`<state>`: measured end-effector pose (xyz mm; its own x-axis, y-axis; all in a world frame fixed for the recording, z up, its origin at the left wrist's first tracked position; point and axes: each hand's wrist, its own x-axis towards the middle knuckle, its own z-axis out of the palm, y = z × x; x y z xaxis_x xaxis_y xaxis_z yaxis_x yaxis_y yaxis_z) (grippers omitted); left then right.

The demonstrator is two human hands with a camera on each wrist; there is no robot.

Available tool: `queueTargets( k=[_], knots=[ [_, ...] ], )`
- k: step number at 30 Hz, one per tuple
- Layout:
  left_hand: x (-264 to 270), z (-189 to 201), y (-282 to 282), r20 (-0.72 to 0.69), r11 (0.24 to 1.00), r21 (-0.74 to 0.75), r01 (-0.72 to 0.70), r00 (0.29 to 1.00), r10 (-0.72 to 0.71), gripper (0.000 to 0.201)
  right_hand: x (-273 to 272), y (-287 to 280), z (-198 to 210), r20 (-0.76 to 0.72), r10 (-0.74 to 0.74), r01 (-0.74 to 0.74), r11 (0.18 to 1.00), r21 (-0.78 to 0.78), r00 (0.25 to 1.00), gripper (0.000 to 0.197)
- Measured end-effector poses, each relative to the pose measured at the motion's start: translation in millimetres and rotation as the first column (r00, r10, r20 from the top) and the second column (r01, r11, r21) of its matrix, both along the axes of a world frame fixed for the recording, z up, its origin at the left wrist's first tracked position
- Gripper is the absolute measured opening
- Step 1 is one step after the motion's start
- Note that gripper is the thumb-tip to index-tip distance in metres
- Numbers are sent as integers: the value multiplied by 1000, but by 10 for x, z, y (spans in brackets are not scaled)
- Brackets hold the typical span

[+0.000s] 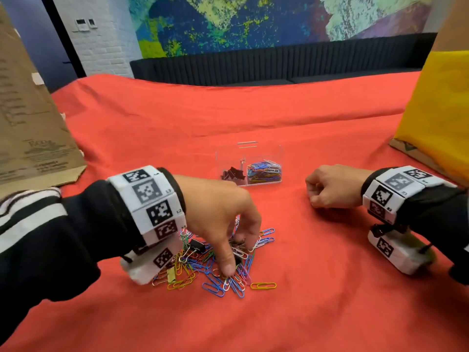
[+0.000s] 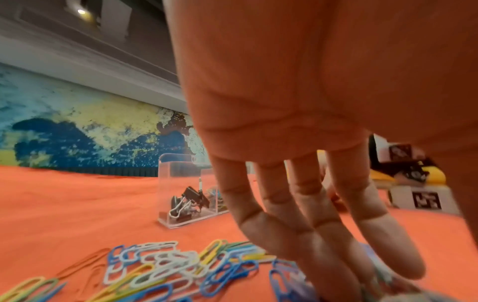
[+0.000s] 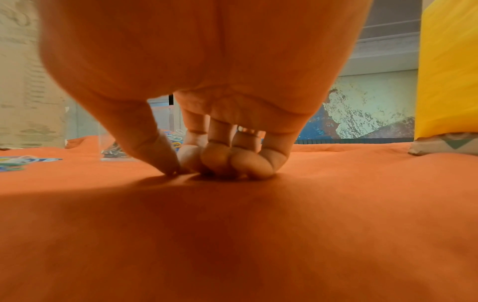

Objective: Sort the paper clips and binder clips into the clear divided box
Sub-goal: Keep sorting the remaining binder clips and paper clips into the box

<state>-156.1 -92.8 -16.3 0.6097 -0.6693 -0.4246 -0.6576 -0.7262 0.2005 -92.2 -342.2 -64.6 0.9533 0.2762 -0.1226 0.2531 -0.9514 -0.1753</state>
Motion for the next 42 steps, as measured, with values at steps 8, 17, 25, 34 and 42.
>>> queueTargets(
  k=[8,17,25,34,42],
  knots=[
    [101,-101,75,32,997,-72,-5,999,7,23,-6,0,4,-11,-4,4,1000,3,1000,12],
    [227,124,223,-8,970,-242,-4,1000,2,23,9,-13,-4,-27,-4,4,1000,10,1000,9],
    [574,392,337,193,846,-519,-123,947,256,16,6,-9,13,-29,-1,1,1000,1,1000,8],
    [1202,173,236,427,710,-665,-234,660,618,15,22,-4,15,-30,6,-6,1000,-11,1000,7],
    [1288,-26,251,473,796,-550,-254,690,547,13,32,-18,-8,-27,24,-24,1000,-14,999,6]
  ],
)
